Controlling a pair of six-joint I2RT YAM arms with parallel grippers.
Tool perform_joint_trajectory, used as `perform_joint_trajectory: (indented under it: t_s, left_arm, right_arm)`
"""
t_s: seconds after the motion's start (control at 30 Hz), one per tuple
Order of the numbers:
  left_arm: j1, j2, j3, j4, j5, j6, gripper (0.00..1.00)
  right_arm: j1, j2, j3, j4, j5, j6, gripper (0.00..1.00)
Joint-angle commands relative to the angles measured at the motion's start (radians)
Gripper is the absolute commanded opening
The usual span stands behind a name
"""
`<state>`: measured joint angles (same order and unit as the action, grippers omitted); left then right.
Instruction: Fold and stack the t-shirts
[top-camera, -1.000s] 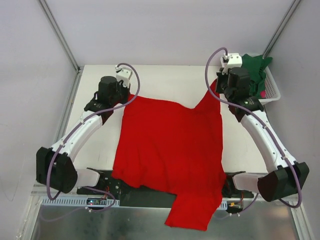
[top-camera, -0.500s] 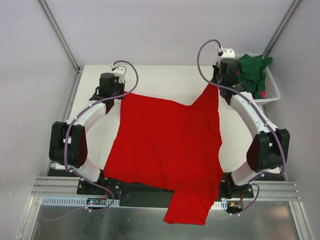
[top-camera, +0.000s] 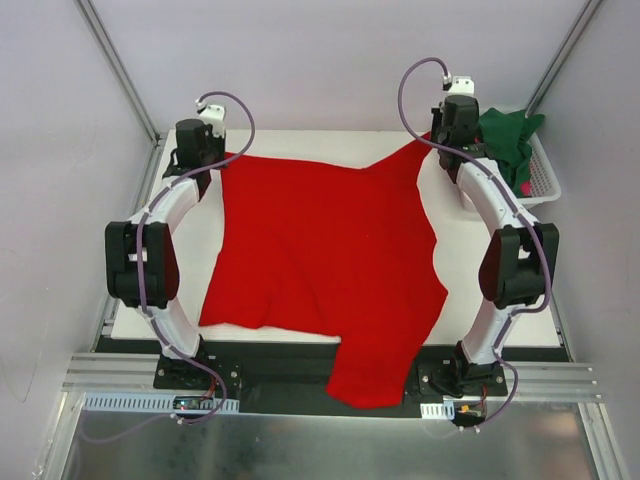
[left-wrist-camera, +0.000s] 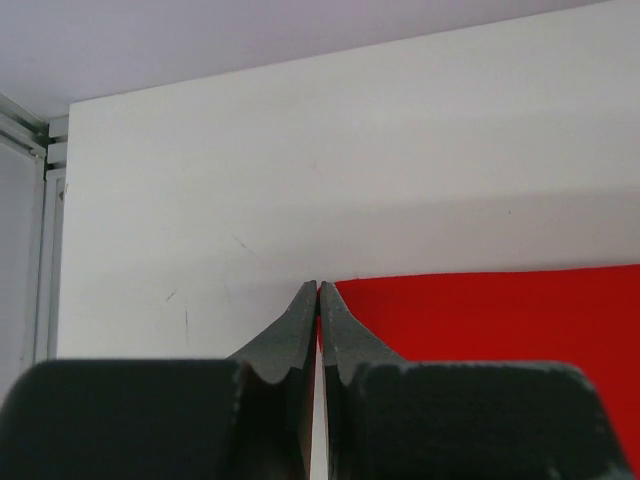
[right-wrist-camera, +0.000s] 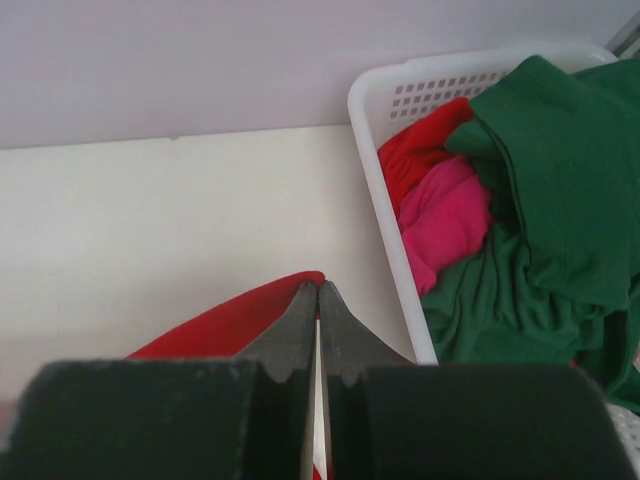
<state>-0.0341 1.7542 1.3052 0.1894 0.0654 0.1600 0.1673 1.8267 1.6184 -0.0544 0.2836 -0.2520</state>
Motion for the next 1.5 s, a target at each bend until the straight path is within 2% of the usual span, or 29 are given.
perform_joint_trajectory:
  t_s: [0.0,0.23,0.8,0.83,0.87,0.9,0.93,1.0,1.03,1.1,1.3,1.47]
  left_arm:
    - [0.007,0.083,0.103,0.027,0.036,0.052,0.00]
    - [0.013,0.172,0.193,0.007,0.042,0.076,0.00]
    - [0.023,0.292,0.281,0.042,-0.009,0.121,0.00]
    - [0.023,0.300,0.285,0.050,-0.019,0.121,0.03]
    - [0.023,0.312,0.284,0.082,-0.044,0.121,0.28]
    - [0.022,0.318,0.287,0.096,-0.059,0.115,0.45]
    - [0.022,0.323,0.290,0.110,-0.061,0.113,0.58]
    - [0.022,0.332,0.296,0.137,-0.123,0.108,0.91]
    - [0.020,0.330,0.296,0.145,-0.137,0.107,0.99]
    - [0.020,0.309,0.286,0.156,-0.157,0.108,0.99]
    - [0.020,0.139,0.148,0.156,-0.142,0.040,0.99]
    - [0.020,-0.033,-0.002,0.091,0.005,-0.101,0.99]
  right_arm:
    - [-0.015,0.039,0.098,0.093,-0.003,-0.026,0.01]
    - [-0.017,0.103,0.155,0.117,-0.021,-0.053,0.01]
    - [-0.020,0.239,0.271,0.133,-0.043,-0.046,0.02]
    - [-0.020,0.246,0.274,0.133,-0.043,-0.047,0.18]
    - [-0.020,0.253,0.278,0.131,-0.046,-0.049,0.28]
    - [-0.022,0.256,0.282,0.134,-0.047,-0.050,0.36]
    - [-0.022,0.259,0.284,0.134,-0.047,-0.052,0.52]
    - [-0.020,0.256,0.284,0.133,-0.046,-0.055,0.65]
    - [-0.020,0.252,0.279,0.133,-0.044,-0.052,0.78]
    - [-0.022,0.227,0.273,0.128,-0.041,-0.052,0.84]
    - [-0.020,0.091,0.180,0.088,-0.046,0.006,0.87]
    - [0.001,-0.039,0.045,-0.011,-0.087,0.086,0.91]
